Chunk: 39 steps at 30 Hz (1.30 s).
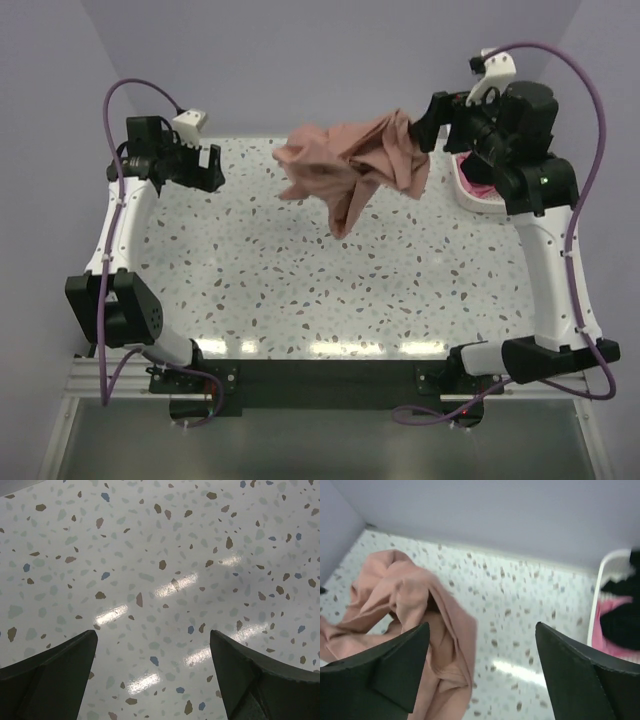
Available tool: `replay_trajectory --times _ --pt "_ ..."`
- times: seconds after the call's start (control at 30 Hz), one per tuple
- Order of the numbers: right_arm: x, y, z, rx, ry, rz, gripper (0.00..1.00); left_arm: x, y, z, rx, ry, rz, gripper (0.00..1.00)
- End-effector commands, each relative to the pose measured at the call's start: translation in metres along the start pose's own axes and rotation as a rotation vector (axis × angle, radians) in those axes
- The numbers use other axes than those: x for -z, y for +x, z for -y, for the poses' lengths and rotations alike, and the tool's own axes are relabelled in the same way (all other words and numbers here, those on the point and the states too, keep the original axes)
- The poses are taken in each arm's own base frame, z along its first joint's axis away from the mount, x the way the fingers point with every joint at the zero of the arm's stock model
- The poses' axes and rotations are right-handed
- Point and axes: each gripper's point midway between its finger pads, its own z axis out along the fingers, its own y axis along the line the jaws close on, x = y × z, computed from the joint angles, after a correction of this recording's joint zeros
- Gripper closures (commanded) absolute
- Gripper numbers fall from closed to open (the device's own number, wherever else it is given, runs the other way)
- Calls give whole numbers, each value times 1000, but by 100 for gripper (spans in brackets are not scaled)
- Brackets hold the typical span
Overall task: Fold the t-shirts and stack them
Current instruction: Move the tshirt to the center of the board, then flatten the tshirt out
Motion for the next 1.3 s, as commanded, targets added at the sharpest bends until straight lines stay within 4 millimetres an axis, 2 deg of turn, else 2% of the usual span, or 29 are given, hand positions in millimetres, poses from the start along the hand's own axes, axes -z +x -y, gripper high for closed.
replay_trajectory --times 0.0,0.07,0.1,0.13,0.17,0.27,0.33,0.37,0.4,0.47,0.5,0.53,0.6,0.63,0.67,0.7,0.73,0.83,1.0,1.27 --pt "-16 124 77 -104 192 -351 5 15 6 13 -49 54 4 0" --pt "-13 162 95 -93 192 -482 1 21 14 22 -75 91 -3 0" --pt "-12 180 101 -45 188 -558 1 20 25 27 -114 120 -22 0" --pt "-11 202 96 -56 139 -642 2 21 33 37 -127 174 -31 0" --pt "-10 213 90 -52 91 -685 2 24 37 44 -150 203 -28 0" --pt "-6 249 72 -48 -64 -787 1 23 71 69 -210 335 -64 0" --pt "-5 265 67 -48 -106 -821 1 19 83 89 -283 413 -70 1" --pt "-5 275 63 -57 -132 -846 1 16 96 98 -298 437 -90 2" --pt "-4 289 61 -58 -147 -879 2 13 102 118 -341 483 -100 3" --pt "-7 310 55 -57 -172 -938 4 5 110 137 -398 514 -97 7" --pt "-5 323 53 -64 -174 -970 6 1 125 157 -433 568 -118 8" --pt "-11 327 53 -55 -168 -966 8 -7 125 161 -478 547 -103 14" --pt "-18 341 48 -43 -167 -989 11 -17 144 178 -540 560 -127 19" --pt "-25 343 43 -16 -178 -982 12 -27 142 175 -576 520 -113 25" --pt "-27 347 42 -3 -176 -993 13 -32 149 176 -589 515 -123 27" --pt "-29 354 42 15 -175 -1015 14 -38 147 176 -613 511 -110 30" --pt "-30 358 37 27 -188 -1026 17 -47 155 173 -617 502 -139 33" --pt "-29 376 38 25 -188 -1067 20 -64 164 165 -654 493 -172 37" --pt "-35 397 45 12 -153 -1104 24 -82 173 167 -690 517 -175 37" --pt "-36 424 33 -19 -180 -1163 28 -100 191 171 -736 532 -197 36"
